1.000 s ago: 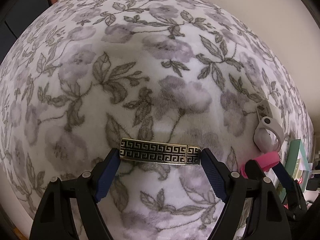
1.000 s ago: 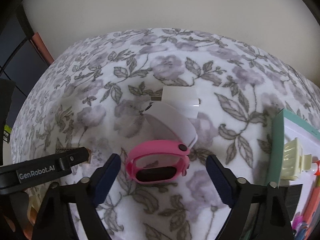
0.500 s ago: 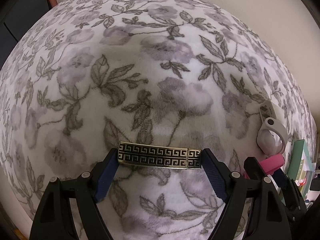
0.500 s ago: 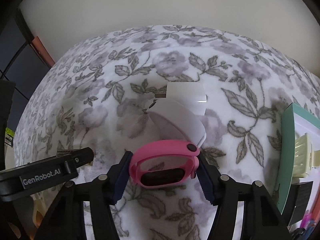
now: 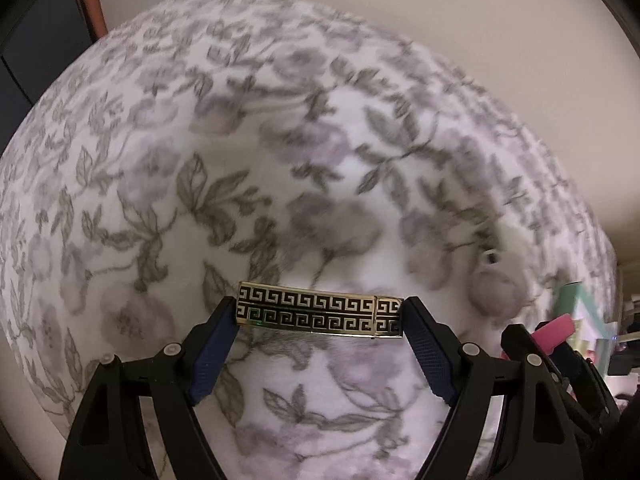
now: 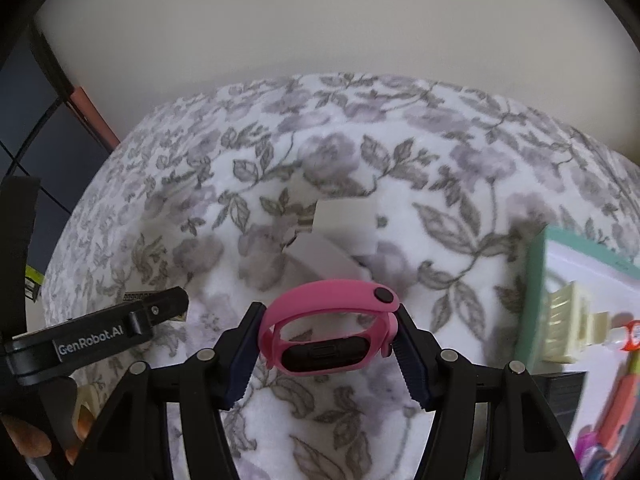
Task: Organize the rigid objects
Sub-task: 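Carry the gold bar with the left tool while the right tool carries the pink band to the tray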
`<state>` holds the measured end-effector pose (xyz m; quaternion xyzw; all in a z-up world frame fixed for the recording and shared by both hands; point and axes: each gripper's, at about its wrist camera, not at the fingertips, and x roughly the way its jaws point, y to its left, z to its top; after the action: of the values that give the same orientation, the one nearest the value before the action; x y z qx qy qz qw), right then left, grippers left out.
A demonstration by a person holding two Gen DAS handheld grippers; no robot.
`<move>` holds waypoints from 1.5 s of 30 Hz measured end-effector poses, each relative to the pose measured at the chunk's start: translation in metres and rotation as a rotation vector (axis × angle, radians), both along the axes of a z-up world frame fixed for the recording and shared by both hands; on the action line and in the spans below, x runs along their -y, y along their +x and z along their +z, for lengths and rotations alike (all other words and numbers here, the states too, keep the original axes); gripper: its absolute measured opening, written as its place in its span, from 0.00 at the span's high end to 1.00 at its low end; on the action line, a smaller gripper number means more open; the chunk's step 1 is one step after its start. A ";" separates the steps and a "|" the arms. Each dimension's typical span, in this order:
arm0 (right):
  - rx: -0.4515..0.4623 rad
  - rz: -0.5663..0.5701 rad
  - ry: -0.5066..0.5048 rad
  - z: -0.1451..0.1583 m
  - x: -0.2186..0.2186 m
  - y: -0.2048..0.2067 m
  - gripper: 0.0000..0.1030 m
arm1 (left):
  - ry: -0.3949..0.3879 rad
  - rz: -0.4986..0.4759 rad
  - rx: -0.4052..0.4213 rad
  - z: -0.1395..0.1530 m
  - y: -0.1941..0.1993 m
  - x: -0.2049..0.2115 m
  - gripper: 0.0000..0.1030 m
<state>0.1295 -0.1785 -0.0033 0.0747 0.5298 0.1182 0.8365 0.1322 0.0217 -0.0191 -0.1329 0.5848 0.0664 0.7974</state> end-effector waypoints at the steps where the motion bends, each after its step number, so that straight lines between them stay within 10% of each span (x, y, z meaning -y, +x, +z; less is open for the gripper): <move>1: 0.002 -0.009 0.000 0.005 0.004 0.000 0.37 | -0.010 -0.008 0.023 0.010 0.000 0.003 0.19; 19: 0.133 -0.252 -0.100 0.092 0.148 -0.027 0.37 | -0.005 -0.297 0.317 0.120 -0.015 0.126 0.19; 45: 0.007 -0.482 -0.173 0.059 0.277 -0.065 0.37 | -0.024 -0.655 0.220 0.045 -0.046 0.293 0.19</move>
<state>0.0646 -0.4552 0.0557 0.1264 0.5019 -0.1300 0.8457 0.0858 -0.2713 0.0259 0.0460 0.5077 -0.2146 0.8331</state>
